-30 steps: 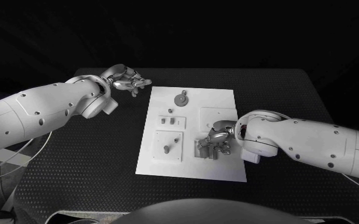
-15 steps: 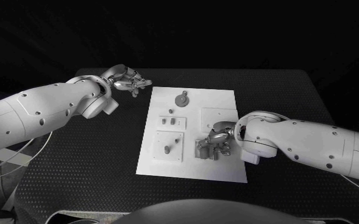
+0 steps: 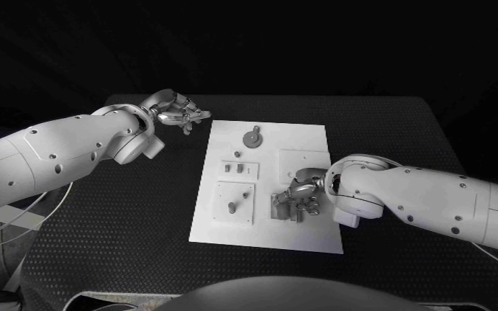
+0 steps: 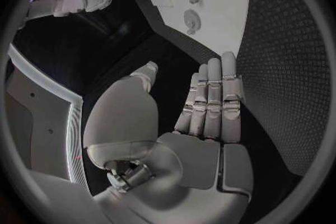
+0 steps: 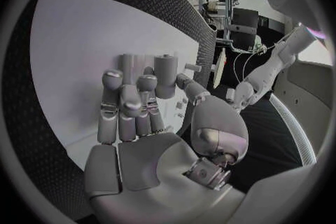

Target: Assemble the parts on the task board

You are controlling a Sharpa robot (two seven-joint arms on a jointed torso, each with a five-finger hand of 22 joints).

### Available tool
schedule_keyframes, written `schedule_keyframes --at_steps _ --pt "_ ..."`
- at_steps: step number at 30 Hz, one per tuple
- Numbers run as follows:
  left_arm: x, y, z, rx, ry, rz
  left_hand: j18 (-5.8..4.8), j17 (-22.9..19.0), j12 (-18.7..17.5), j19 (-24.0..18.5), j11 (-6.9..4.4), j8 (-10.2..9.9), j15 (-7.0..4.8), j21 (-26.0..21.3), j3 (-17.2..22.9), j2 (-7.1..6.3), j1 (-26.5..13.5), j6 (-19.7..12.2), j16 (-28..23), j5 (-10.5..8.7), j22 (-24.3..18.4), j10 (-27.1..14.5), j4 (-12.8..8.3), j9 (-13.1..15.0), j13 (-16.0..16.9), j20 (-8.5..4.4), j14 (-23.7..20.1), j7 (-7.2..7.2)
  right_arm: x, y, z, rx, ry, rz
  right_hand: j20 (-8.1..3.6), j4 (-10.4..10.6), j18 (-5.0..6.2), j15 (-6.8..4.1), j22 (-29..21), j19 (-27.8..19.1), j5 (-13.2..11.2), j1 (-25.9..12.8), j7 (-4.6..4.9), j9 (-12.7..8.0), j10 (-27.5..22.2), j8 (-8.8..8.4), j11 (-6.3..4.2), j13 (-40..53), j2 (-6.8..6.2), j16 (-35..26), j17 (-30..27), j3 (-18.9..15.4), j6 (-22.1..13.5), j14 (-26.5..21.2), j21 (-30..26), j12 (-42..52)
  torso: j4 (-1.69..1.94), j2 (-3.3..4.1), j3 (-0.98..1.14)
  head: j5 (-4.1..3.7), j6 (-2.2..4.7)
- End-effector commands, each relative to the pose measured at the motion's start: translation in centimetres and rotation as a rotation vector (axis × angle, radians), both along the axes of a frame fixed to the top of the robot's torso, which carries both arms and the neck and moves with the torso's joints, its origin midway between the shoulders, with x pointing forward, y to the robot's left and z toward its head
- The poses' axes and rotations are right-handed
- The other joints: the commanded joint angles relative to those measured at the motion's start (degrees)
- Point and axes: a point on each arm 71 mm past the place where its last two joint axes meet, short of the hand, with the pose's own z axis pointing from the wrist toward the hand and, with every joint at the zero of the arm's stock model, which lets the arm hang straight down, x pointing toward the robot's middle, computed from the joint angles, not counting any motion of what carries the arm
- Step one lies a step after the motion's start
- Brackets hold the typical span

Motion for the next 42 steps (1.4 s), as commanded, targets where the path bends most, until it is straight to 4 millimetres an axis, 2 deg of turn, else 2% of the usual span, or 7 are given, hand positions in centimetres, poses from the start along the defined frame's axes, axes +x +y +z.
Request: schedule_keyframes --at_steps 1,28,36,37,38,39,42 --pt "-0.04 -0.18 0.05 -0.010 0.005 -0.011 3.70 0.09 0.20 0.35 -0.10 0.25 0.03 -0.19 -0.43 0.35 0.09 -0.25 -0.21 0.01 0.03 -0.02 0.06 -0.04 0.07 -0.02 0.50 -0.16 0.24 -0.20 -0.14 -0.012 -0.026 -0.016 -0.31 0.54 1.72 -0.40 0.99 0.08 0.27 -0.09 -0.03 -0.07 -0.37 -0.36 0.08 -0.07 -0.54 -0.25 0.08 0.04 -0.44 -0.12 -0.18 0.38 0.01 0.00 0.00 0.02 -0.01" --pt "-0.08 -0.18 0.02 -0.009 0.011 -0.011 3.70 0.13 0.20 0.37 -0.10 0.23 0.02 -0.24 -0.65 0.46 0.06 -0.24 -0.27 0.01 0.01 -0.02 0.07 -0.06 0.07 -0.02 0.52 -0.17 0.15 -0.13 -0.33 -0.028 -0.007 0.007 -0.45 2.12 1.72 -0.28 0.97 -0.04 0.24 -0.64 0.13 0.10 -0.82 -0.76 0.23 -0.14 -2.04 -0.43 0.16 0.61 -0.98 -0.32 -0.34 0.48 -0.02 -0.01 0.01 0.04 -0.05" --pt "-0.09 -0.15 0.02 -0.008 0.011 -0.009 3.71 0.14 0.20 0.38 -0.10 0.23 0.02 -0.25 -0.71 0.47 0.06 -0.24 -0.29 0.01 0.00 -0.02 0.07 -0.06 0.07 -0.03 0.53 -0.17 0.22 -0.20 -0.35 -0.029 -0.012 -0.003 -0.42 4.99 1.72 -0.13 0.94 -0.24 0.27 -1.39 0.28 0.31 -1.26 -1.06 0.38 -0.20 -4.87 -0.64 0.24 1.60 -1.31 -0.65 -0.58 0.61 -0.02 0.00 0.01 0.03 -0.10" --pt "-0.08 -0.14 0.02 -0.008 0.011 -0.009 3.71 0.14 0.20 0.38 -0.10 0.22 0.02 -0.26 -0.71 0.46 0.06 -0.24 -0.29 0.01 0.00 -0.02 0.07 -0.06 0.07 -0.03 0.53 -0.17 0.21 -0.20 -0.35 -0.029 -0.012 -0.003 -0.60 5.91 1.72 0.45 0.94 -0.04 -5.64 -1.84 -0.52 0.56 -1.22 -0.90 0.40 -0.15 -6.01 -0.55 0.33 1.33 -1.23 -0.65 -0.46 0.73 -0.02 0.00 0.02 0.05 -0.10" --pt "-0.08 -0.13 0.02 -0.008 0.010 -0.009 3.71 0.14 0.20 0.38 -0.10 0.22 0.02 -0.26 -0.72 0.47 0.06 -0.24 -0.30 0.01 0.00 -0.02 0.07 -0.07 0.07 -0.03 0.53 -0.17 0.20 -0.18 -0.35 -0.029 -0.011 -0.002 -0.80 6.16 1.72 0.18 0.92 -0.09 -12.71 -1.85 -0.21 0.73 -1.26 -0.85 0.44 -0.11 -6.92 -0.48 0.41 1.17 -1.35 -0.68 -0.46 0.75 -0.02 0.00 0.02 0.05 -0.10" --pt "-0.08 -0.13 0.02 -0.008 0.010 -0.008 3.71 0.14 0.20 0.38 -0.10 0.22 0.02 -0.26 -0.72 0.47 0.06 -0.24 -0.30 0.01 0.00 -0.02 0.07 -0.07 0.07 -0.03 0.53 -0.17 0.19 -0.17 -0.34 -0.029 -0.011 -0.002 -0.86 6.20 1.72 -0.15 0.90 -0.19 -14.52 -1.68 0.21 0.76 -1.32 -0.87 0.41 -0.11 -7.14 -0.47 0.43 1.31 -1.44 -0.71 -0.52 0.74 -0.02 0.01 0.03 0.06 -0.09" --pt "-0.08 -0.14 0.03 -0.008 0.009 -0.007 3.71 0.15 0.19 0.38 -0.10 0.18 0.02 -0.28 -0.78 0.43 0.08 -0.30 -0.32 0.01 0.00 -0.04 0.07 -0.09 0.06 -0.03 0.53 -0.15 0.14 -0.11 -0.34 -0.028 -0.009 0.003 -0.96 7.05 1.72 -0.31 0.89 -0.36 -14.45 -1.36 0.12 0.96 -1.41 -0.86 0.21 -0.12 -7.82 -0.54 0.46 1.93 -1.51 -0.81 -0.63 0.73 -0.01 0.01 0.02 0.04 -0.10"
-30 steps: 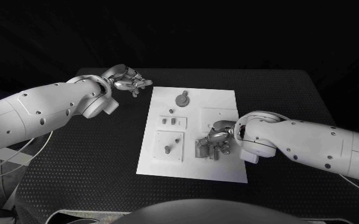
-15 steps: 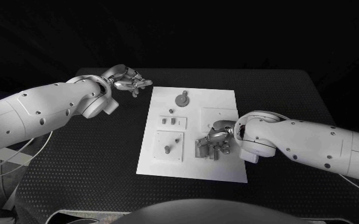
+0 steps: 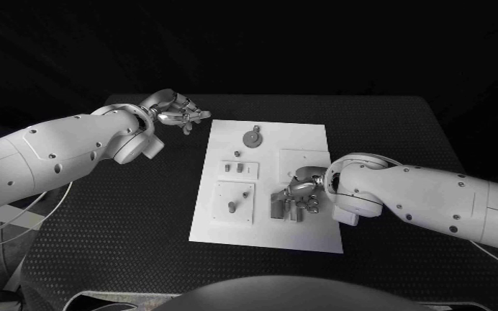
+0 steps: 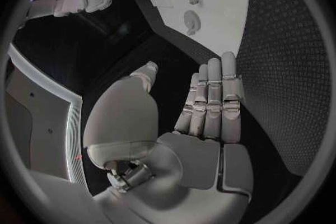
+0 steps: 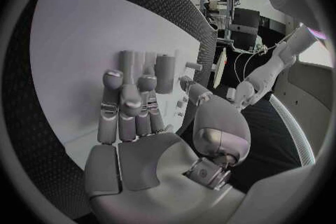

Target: Assemble the parts on the task board

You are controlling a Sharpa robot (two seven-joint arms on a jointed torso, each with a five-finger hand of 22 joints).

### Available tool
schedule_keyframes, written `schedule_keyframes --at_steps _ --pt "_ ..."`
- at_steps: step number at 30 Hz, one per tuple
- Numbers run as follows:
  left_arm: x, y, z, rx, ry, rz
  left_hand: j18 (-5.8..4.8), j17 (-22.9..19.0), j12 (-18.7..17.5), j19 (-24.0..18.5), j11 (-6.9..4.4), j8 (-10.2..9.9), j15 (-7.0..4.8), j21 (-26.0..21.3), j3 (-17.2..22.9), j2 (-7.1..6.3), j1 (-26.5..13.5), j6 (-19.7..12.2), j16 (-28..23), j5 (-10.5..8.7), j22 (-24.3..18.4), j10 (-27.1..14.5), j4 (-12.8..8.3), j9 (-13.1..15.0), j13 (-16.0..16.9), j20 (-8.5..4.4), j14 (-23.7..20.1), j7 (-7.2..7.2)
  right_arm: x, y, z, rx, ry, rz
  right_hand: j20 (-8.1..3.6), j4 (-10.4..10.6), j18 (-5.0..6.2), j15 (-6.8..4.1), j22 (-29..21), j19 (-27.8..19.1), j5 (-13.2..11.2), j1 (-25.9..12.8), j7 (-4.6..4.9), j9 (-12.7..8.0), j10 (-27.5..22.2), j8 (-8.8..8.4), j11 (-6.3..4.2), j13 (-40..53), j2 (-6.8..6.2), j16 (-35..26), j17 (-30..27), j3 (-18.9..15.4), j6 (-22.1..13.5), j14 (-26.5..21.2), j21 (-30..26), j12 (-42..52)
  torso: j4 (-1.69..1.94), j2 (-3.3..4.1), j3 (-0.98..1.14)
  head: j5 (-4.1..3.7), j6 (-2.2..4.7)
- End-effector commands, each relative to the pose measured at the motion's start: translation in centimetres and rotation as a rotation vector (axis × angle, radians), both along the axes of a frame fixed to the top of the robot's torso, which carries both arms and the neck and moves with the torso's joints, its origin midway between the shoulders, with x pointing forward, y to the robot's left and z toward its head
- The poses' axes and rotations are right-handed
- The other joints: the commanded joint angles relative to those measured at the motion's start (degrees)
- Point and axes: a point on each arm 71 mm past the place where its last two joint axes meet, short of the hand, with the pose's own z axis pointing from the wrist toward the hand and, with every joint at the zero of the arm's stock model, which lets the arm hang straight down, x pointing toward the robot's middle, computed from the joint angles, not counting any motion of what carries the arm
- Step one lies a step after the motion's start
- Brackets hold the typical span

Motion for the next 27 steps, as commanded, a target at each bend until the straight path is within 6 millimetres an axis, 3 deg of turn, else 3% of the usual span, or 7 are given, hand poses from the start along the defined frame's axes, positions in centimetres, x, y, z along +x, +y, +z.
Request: schedule_keyframes --at_steps 1,11,19,25,26,27 --pt "0.0 -0.2 0.1 -0.009 0.003 -0.007 3.71 0.09 0.18 0.46 -0.10 0.18 0.02 -0.28 -0.40 0.43 0.09 -0.31 -0.32 0.01 0.00 -0.04 -0.02 -0.08 0.07 -0.12 0.53 -0.15 -0.1 -0.2 -0.4 -0.022 0.002 0.002 -0.31 0.55 1.71 -0.32 0.90 0.04 -0.46 0.21 0.70 0.13 -0.22 -0.01 -0.11 0.02 -0.68 -0.11 0.09 0.13 -0.82 0.02 -0.18 0.19 0.00 0.00 0.01 0.02 0.01" --pt "0.0 -0.2 0.1 -0.009 0.004 -0.008 3.71 0.11 0.18 0.47 -0.09 0.13 0.02 -0.31 -0.47 0.47 0.13 -0.37 -0.36 0.01 -0.01 -0.05 -0.01 -0.11 0.06 -0.12 0.53 -0.12 -0.1 -0.1 -0.3 -0.019 0.003 0.005 -0.33 1.06 1.71 -0.31 0.93 0.02 -0.45 0.62 0.71 0.31 -0.28 -0.02 -0.10 0.02 -1.22 -0.14 0.12 0.38 -0.93 -0.03 -0.17 0.21 0.01 0.01 0.02 0.02 -0.06" --pt "0.0 -0.2 0.1 -0.009 0.003 -0.007 3.71 0.12 0.18 0.48 -0.10 0.13 0.02 -0.33 -0.51 0.50 0.16 -0.37 -0.38 0.01 -0.02 -0.05 -0.01 -0.12 0.06 -0.12 0.54 -0.12 0.0 -0.4 -0.1 -0.009 -0.032 -0.006 -0.34 1.01 1.71 -0.33 1.01 0.09 -0.46 1.36 0.67 0.57 -0.20 0.13 -0.13 0.07 -0.48 -0.07 0.19 0.33 -0.76 0.04 -0.02 0.34 -0.01 0.00 0.03 -0.01 0.01" --pt "0.0 -0.1 0.1 -0.009 0.002 -0.006 3.71 0.14 0.19 0.50 -0.10 0.13 0.01 -0.34 -0.54 0.55 0.20 -0.35 -0.40 0.01 -0.02 -0.03 -0.02 -0.12 0.06 -0.13 0.56 -0.12 -0.2 -1.2 0.4 0.005 -0.082 -0.007 -0.37 -1.45 1.71 -0.41 1.11 0.09 -0.45 3.67 0.54 1.02 -0.06 0.36 -0.24 0.07 1.18 -0.03 0.26 -0.91 -0.52 0.18 0.24 0.52 -0.02 -0.04 0.00 -0.04 0.15" --pt "0.0 -0.1 0.1 -0.009 0.002 -0.006 3.71 0.14 0.19 0.50 -0.10 0.13 0.01 -0.34 -0.55 0.56 0.21 -0.35 -0.40 0.01 -0.02 -0.03 -0.02 -0.12 0.06 -0.13 0.56 -0.12 -0.2 -1.2 0.5 0.006 -0.087 0.000 -0.38 -2.20 1.71 -0.44 1.12 0.05 -0.42 4.33 0.52 1.09 -0.06 0.39 -0.23 0.07 1.39 -0.03 0.27 -1.05 -0.48 0.19 0.27 0.53 -0.03 -0.05 0.00 -0.05 0.16" --pt "0.0 -0.1 0.1 -0.009 0.002 -0.006 3.72 0.15 0.19 0.51 -0.10 0.14 0.01 -0.35 -0.57 0.60 0.25 -0.33 -0.41 0.01 -0.02 -0.03 -0.03 -0.12 0.06 -0.13 0.57 -0.13 -0.2 -1.3 0.6 0.007 -0.091 0.006 -0.34 -4.32 1.71 -0.43 1.13 -0.03 -0.42 5.91 0.51 1.26 -0.07 0.50 -0.25 0.05 1.73 -0.06 0.26 -1.64 -0.33 0.21 0.34 0.55 -0.03 -0.04 -0.01 -0.07 0.18"
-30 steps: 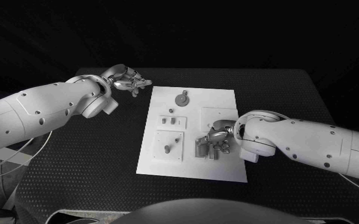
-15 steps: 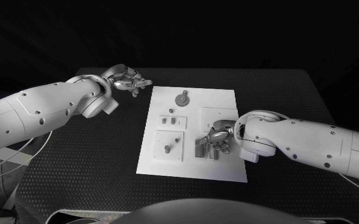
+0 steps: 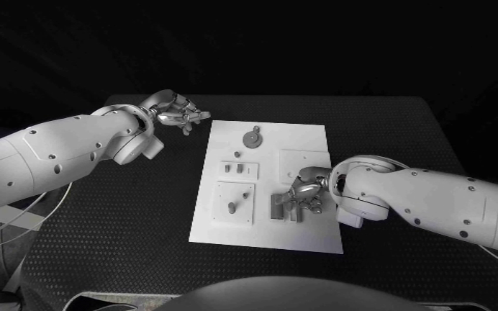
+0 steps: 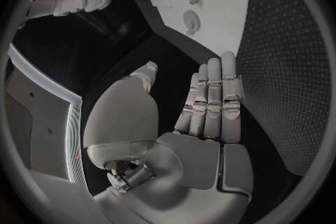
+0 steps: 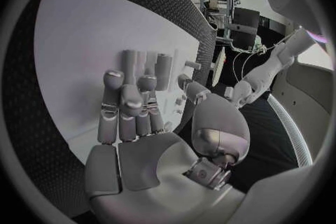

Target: Assemble the parts on the task board

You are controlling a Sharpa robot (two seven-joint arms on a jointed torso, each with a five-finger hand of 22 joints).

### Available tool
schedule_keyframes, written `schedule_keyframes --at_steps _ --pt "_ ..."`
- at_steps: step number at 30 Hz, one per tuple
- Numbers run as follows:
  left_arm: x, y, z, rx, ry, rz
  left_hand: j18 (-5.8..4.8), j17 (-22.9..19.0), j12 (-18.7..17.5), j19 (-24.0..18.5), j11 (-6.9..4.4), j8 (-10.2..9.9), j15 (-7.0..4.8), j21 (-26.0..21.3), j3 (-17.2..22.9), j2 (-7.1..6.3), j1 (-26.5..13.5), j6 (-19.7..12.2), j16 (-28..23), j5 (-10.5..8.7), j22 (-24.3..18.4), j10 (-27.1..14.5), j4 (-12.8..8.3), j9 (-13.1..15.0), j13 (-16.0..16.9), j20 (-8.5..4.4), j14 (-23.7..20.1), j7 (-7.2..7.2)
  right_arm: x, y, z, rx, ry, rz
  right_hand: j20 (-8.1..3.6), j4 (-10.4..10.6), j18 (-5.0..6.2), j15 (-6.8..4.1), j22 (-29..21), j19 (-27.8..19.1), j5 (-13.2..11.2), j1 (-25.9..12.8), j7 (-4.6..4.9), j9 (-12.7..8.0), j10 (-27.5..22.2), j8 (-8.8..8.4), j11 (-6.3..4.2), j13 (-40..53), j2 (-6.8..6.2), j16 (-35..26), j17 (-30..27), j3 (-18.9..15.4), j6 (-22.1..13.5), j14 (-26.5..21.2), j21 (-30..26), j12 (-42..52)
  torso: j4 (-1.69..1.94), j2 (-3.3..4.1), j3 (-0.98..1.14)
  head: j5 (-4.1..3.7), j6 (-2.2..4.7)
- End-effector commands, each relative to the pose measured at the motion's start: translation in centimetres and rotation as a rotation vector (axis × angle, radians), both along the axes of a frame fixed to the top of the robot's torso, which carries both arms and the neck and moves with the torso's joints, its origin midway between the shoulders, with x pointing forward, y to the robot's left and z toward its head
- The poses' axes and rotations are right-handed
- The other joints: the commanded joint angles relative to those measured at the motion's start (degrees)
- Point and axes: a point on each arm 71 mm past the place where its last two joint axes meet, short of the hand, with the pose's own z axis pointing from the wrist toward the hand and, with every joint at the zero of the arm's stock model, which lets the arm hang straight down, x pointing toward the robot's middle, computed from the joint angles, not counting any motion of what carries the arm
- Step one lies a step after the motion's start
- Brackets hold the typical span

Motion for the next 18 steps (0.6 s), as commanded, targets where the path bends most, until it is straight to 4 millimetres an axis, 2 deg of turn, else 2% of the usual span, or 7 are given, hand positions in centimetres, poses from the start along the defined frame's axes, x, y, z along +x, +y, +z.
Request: schedule_keyframes --at_steps 1,3,6,13,18 --pt "0.0 -0.2 0.1 -0.010 0.001 -0.007 3.72 0.02 0.19 0.31 -0.10 0.14 0.01 -0.33 -0.36 0.61 0.25 -0.32 -0.23 0.01 0.01 -0.03 0.06 -0.07 0.07 0.06 0.58 -0.13 0.1 -0.1 0.5 -0.006 -0.059 0.025 -0.21 -2.80 1.71 -0.24 1.12 -0.10 -0.08 2.11 0.22 0.28 0.15 0.40 -0.10 0.02 0.49 -0.09 0.04 -0.78 0.28 0.04 0.35 0.33 -0.02 -0.01 -0.04 -0.04 0.07" --pt "0.0 -0.2 0.1 -0.010 0.001 -0.008 3.72 0.03 0.20 0.32 -0.11 0.15 0.00 -0.33 -0.38 0.64 0.27 -0.31 -0.23 0.01 0.01 -0.02 0.06 -0.07 0.07 0.06 0.59 -0.13 0.1 -0.2 0.7 -0.004 -0.064 0.028 -0.09 -3.87 1.71 -0.26 1.07 -0.10 -0.08 2.74 0.18 0.40 0.22 0.47 -0.12 -0.04 0.93 -0.12 0.01 -1.20 0.43 0.09 0.36 0.34 0.00 0.00 -0.02 -0.04 0.08" --pt "0.0 -0.2 0.1 -0.010 0.000 -0.008 3.72 0.04 0.20 0.33 -0.11 0.15 0.00 -0.34 -0.42 0.68 0.31 -0.29 -0.24 0.01 0.01 -0.01 0.06 -0.07 0.07 0.06 0.60 -0.14 -0.1 -0.5 1.0 0.001 -0.072 0.032 0.02 -4.31 1.71 -0.27 1.02 -0.08 -0.09 2.69 0.16 0.47 0.29 0.47 -0.14 -0.11 1.40 -0.16 -0.01 -1.63 0.52 0.14 0.33 0.32 0.01 0.00 -0.01 -0.11 0.13" --pt "0.0 -0.2 0.1 -0.010 0.003 -0.011 3.72 0.08 0.22 0.37 -0.12 0.18 -0.01 -0.35 -0.55 0.77 0.35 -0.23 -0.26 0.01 0.01 0.04 0.07 -0.07 0.08 0.06 0.65 -0.16 1.3 -2.1 2.9 0.016 -0.126 -0.026 0.09 -4.55 1.71 -0.30 0.97 0.00 -0.09 2.46 0.12 0.54 0.43 0.49 -0.18 -0.19 1.60 -0.17 -0.04 -2.00 0.65 0.26 0.32 0.34 -0.03 0.00 0.01 -0.25 0.28" --pt "0.0 -0.2 0.0 -0.009 0.003 -0.009 3.72 0.09 0.23 0.39 -0.13 0.19 -0.02 -0.35 -0.61 0.80 0.35 -0.20 -0.27 0.01 0.01 0.06 0.08 -0.07 0.08 0.06 0.68 -0.17 1.6 -3.2 2.9 -0.013 -0.095 -0.038 0.10 -4.66 1.71 -0.37 0.95 0.12 -0.09 2.34 0.04 0.61 0.65 0.57 -0.25 -0.24 1.89 -0.14 -0.05 -2.15 0.89 0.41 0.34 0.41 -0.01 0.02 0.02 -0.28 0.34"
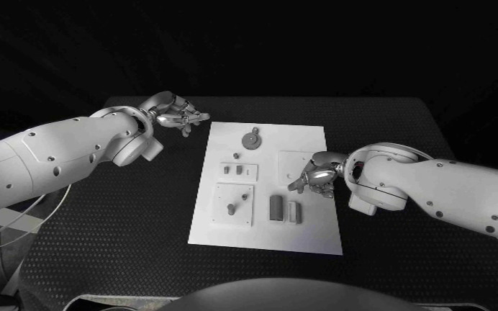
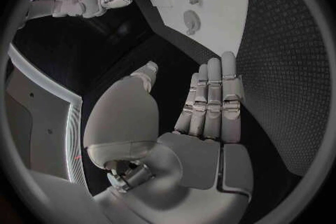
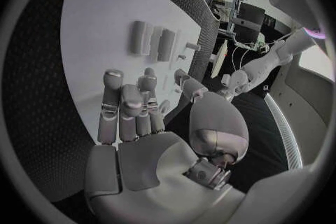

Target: Assemble the parts on the task board

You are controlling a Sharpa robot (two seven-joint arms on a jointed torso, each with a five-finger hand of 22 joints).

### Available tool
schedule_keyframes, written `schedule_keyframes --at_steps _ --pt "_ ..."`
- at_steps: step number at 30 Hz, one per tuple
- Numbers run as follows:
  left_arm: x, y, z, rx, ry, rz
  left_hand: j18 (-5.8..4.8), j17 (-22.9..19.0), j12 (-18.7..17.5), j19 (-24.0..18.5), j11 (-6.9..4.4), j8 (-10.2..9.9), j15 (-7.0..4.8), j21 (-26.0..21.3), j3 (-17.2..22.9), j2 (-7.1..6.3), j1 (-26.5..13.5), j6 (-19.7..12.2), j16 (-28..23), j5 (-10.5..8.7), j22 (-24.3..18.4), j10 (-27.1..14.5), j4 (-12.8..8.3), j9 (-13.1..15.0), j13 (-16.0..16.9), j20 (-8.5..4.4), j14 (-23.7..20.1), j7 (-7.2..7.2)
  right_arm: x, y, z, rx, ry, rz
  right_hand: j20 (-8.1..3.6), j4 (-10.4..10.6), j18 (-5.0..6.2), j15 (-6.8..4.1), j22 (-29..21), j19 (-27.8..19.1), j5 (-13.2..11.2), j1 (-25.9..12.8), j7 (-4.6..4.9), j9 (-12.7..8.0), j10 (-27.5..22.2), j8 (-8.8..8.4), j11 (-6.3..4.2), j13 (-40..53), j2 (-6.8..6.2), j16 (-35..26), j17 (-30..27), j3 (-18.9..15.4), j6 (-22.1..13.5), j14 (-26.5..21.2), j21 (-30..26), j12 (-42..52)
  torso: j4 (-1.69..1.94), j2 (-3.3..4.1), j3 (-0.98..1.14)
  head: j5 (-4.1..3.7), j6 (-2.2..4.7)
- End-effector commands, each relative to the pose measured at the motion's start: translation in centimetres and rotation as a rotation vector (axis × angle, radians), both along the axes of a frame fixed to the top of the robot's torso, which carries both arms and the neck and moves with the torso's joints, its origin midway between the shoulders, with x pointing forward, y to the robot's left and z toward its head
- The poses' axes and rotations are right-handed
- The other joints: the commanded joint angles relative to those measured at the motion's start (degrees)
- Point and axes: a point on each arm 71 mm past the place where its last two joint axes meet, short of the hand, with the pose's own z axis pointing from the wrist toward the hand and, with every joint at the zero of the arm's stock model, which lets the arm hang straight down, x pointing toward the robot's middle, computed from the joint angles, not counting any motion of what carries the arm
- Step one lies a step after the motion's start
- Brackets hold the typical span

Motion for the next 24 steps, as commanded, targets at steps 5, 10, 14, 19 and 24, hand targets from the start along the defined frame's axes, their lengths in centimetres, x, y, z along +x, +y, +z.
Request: schedule_keyframes --at_steps 5,10,14,19,24 --pt "0.0 -0.2 0.0 -0.009 0.004 -0.009 3.72 0.11 0.24 0.41 -0.14 0.20 0.00 -0.36 -0.36 0.53 0.08 -0.18 -0.27 0.01 0.01 0.07 0.10 -0.07 0.09 0.04 0.29 -0.17 -0.3 -1.4 -0.8 -0.109 0.088 0.034 0.17 -1.19 1.70 -0.34 1.01 0.22 -0.09 0.40 -0.19 0.36 0.91 0.70 -0.17 -0.23 2.82 -0.05 -0.05 -0.41 1.41 0.47 0.45 0.36 -0.04 0.01 0.00 -0.12 -0.05" --pt "0.0 -0.2 0.0 -0.009 0.004 -0.008 3.73 0.12 0.24 0.42 -0.14 0.20 -0.01 -0.36 -0.40 0.55 0.09 -0.17 -0.28 0.01 0.01 0.08 0.10 -0.07 0.09 0.04 0.30 -0.18 -0.4 -1.7 -1.0 -0.150 0.103 0.046 0.69 -1.67 1.60 -0.40 1.19 -0.04 -0.08 -0.95 -0.40 0.43 2.16 0.83 -0.36 -0.95 6.45 0.12 -0.06 -1.23 2.28 0.74 0.68 0.06 -0.07 0.00 -0.01 -0.22 -0.11" --pt "-0.1 -0.1 0.0 -0.009 0.005 -0.008 3.73 0.12 0.24 0.43 -0.15 0.20 -0.01 -0.37 -0.43 0.57 0.10 -0.16 -0.28 0.01 0.01 0.08 0.10 -0.08 0.09 0.04 0.31 -0.19 -0.5 -1.7 -1.3 -0.153 0.110 0.043 0.85 -2.25 1.69 -0.41 1.19 -0.17 -0.10 -1.44 -0.41 0.37 2.37 0.69 -0.36 -1.27 6.77 0.12 -0.09 -1.60 2.36 0.74 0.77 -0.19 -0.02 0.02 -0.03 -0.32 -0.18" --pt "-0.1 -0.2 0.0 -0.010 0.006 -0.010 3.73 0.14 0.24 0.45 -0.15 0.21 -0.02 -0.37 -0.47 0.60 0.11 -0.14 -0.29 0.01 0.01 0.09 0.10 -0.08 0.09 0.03 0.33 -0.20 -0.9 -1.1 -2.1 -0.155 0.124 0.050 0.91 -2.42 1.70 -0.42 1.17 -0.20 -0.10 -1.86 -0.40 0.31 2.48 0.57 -0.36 -1.39 6.59 0.16 -0.09 -1.82 2.34 0.77 0.83 -0.27 0.08 0.05 -0.03 -0.40 -0.22" --pt "-0.1 -0.2 0.0 -0.009 0.006 -0.009 3.73 0.14 0.24 0.45 -0.16 0.21 -0.02 -0.38 -0.51 0.63 0.12 -0.13 -0.30 0.01 0.01 0.10 0.10 -0.08 0.09 0.03 0.34 -0.20 -1.3 -0.1 -2.9 -0.158 0.132 0.073 0.92 -2.41 1.70 -0.45 1.16 -0.17 -0.10 -2.35 -0.44 0.29 2.60 0.53 -0.39 -1.48 6.28 0.23 -0.07 -1.96 2.49 0.81 0.89 -0.29 0.08 0.03 -0.03 -0.37 -0.31"
